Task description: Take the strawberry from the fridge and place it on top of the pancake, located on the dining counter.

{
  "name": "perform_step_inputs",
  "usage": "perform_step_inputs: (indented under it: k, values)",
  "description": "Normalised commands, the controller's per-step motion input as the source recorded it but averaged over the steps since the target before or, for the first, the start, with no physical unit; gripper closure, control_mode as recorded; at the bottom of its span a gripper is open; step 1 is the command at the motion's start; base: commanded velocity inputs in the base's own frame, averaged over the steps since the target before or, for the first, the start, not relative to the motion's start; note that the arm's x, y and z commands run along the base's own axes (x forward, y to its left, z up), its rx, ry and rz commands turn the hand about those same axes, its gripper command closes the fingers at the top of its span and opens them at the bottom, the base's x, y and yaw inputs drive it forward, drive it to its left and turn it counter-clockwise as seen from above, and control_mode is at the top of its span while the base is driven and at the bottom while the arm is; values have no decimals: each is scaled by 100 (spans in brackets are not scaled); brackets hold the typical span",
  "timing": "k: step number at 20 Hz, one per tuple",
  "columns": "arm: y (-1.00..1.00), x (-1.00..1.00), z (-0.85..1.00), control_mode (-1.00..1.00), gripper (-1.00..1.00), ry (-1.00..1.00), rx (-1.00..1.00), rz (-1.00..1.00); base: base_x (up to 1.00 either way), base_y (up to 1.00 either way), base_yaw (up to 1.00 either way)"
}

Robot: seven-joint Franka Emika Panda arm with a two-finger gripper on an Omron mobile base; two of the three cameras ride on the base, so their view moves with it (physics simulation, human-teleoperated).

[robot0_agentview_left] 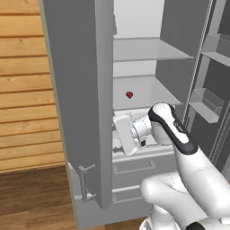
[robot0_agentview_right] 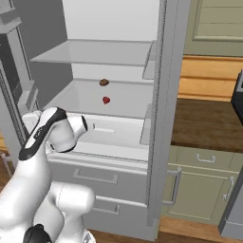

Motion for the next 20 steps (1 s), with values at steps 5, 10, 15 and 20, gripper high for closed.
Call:
perform_step_inputs:
  k: [5,10,15,20]
  values:
    - [100,-33,0,-100,-100,-4,0,0,0,0,0]
    - [88,-19,0,-100,-100,-6,-1,-1,0,0,0]
    - [38,-20,2,-100,-100,-13,-2,0,0,0,0]
    - [-36,-13,1,-100,-100,-6,-1,-9,0,0,0]
